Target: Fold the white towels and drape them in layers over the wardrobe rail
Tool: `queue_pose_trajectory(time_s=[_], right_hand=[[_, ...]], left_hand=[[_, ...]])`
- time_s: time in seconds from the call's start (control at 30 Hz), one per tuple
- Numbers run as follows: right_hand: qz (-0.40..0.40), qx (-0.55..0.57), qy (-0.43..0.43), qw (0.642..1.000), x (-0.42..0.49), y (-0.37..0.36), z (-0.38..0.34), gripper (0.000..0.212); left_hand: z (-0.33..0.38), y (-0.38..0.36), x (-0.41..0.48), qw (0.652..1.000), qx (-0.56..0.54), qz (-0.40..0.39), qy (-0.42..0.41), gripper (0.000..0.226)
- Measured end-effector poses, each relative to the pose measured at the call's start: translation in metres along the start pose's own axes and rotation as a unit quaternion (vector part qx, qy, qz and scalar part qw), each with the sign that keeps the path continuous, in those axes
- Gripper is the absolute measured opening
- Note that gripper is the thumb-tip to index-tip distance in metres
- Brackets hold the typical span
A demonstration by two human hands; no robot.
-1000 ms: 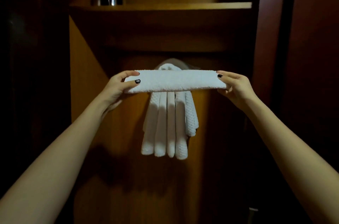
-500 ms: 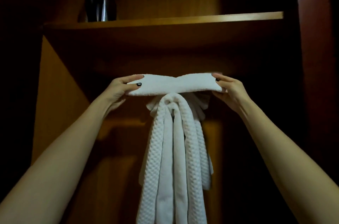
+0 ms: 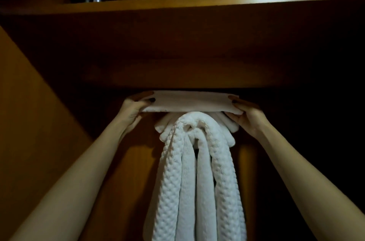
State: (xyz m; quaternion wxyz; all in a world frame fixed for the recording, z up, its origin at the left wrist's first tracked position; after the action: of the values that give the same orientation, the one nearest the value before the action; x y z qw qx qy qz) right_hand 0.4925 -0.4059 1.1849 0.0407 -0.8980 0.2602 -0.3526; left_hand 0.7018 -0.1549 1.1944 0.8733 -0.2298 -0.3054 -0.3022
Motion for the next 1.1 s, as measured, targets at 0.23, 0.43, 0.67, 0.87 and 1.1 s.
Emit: queue_pose_trajectory(time_s=[0.23,0.43,0.67,0.87,1.1], right_hand=[[0.049,0.139,-0.002,0.989,0.017,0.003,0.0,0.021],[0.088,0.162,-0.022,0.983,0.02,0.005,0.007,0.018],[0.066,0.057,0.007,0.996,-0.003,0.022,0.036,0.025],[0.155,-0.244,0.047,0.956,-0.02,0.027,0.022,0.014],[0.103,-0.505,0.099,0.851,-0.014,-0.016,-0.003,0.027]], left_hand=[[-0.019,-0.018,0.02,0.994,-0.101,-0.036,0.027,0.024],[-0.047,-0.03,0.031,0.982,-0.16,-0.06,0.08,0.027],[-0.078,-0.025,0.02,0.984,-0.134,-0.089,0.072,0.024],[-0.054,-0.006,0.012,0.976,0.21,0.023,-0.048,0.023],[-0.028,-0.037,0.005,0.867,0.447,-0.047,-0.214,0.035]])
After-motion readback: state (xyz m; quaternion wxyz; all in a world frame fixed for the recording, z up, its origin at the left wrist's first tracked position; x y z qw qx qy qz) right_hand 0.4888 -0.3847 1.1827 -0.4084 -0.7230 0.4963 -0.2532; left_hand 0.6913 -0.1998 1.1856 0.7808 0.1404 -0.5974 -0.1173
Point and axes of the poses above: each hand's wrist, its own x-axis towards the middle knuckle, its own y-axis out of the back of the hand, z = x × y, the point moved 6 cm from there along x, towards the middle knuckle, and after that the axes turned 4 degrees about -x, right-handed, at the moved point
